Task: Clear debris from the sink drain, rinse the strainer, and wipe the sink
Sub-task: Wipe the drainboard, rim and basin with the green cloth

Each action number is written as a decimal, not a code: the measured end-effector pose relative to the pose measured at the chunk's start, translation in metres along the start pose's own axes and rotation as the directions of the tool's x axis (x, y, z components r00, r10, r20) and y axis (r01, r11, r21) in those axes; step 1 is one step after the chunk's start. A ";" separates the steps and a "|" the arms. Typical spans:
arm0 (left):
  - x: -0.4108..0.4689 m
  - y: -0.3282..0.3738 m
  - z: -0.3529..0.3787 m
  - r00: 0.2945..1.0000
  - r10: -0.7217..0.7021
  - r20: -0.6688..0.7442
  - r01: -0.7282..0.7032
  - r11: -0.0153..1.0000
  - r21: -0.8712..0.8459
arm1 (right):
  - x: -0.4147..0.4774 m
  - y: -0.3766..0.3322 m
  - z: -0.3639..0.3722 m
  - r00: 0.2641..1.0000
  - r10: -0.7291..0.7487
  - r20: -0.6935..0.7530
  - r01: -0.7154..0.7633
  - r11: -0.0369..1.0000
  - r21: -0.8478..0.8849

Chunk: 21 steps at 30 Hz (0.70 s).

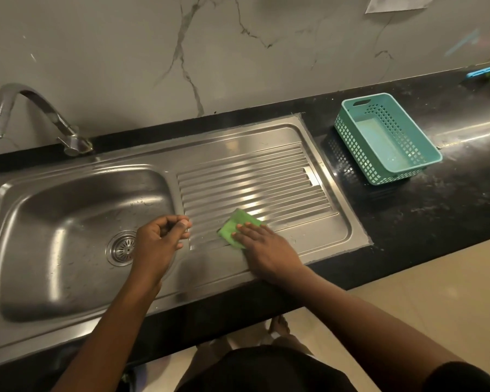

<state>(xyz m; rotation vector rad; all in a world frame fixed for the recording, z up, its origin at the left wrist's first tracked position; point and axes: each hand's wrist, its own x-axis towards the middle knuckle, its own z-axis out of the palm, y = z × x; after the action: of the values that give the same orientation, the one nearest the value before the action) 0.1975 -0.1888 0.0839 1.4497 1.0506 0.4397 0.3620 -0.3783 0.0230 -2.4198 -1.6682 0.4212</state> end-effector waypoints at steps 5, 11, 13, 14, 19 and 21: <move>-0.003 -0.002 0.002 1.000 0.005 0.015 -0.005 1.000 -0.005 | -0.029 0.052 -0.031 0.971 0.224 -0.086 -0.219 0.973 0.069; -0.007 -0.003 0.000 1.000 0.000 0.013 0.000 1.000 -0.004 | -0.055 0.100 -0.052 0.865 0.495 -0.087 -0.486 0.867 0.107; -0.009 -0.004 -0.002 1.000 -0.007 0.013 0.007 1.000 -0.005 | -0.060 0.100 -0.048 0.831 0.549 -0.085 -0.536 0.833 0.138; -0.009 -0.004 -0.004 1.000 -0.009 0.011 0.009 1.000 -0.007 | -0.061 0.097 -0.043 0.816 0.571 -0.090 -0.556 0.818 0.150; -0.008 -0.005 -0.014 1.000 -0.024 -0.006 0.024 1.000 -0.001 | -0.048 0.063 -0.017 0.746 0.658 -0.105 -0.650 0.753 0.107; -0.006 -0.005 -0.017 1.000 -0.021 -0.003 0.021 1.000 -0.002 | -0.039 0.043 -0.010 0.755 0.646 -0.116 -0.643 0.763 0.063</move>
<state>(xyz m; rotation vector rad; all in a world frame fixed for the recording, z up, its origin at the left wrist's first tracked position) 0.1791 -0.1845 0.0843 1.4352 1.0661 0.4282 0.3900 -0.4302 0.0248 -2.8818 -0.7134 0.3431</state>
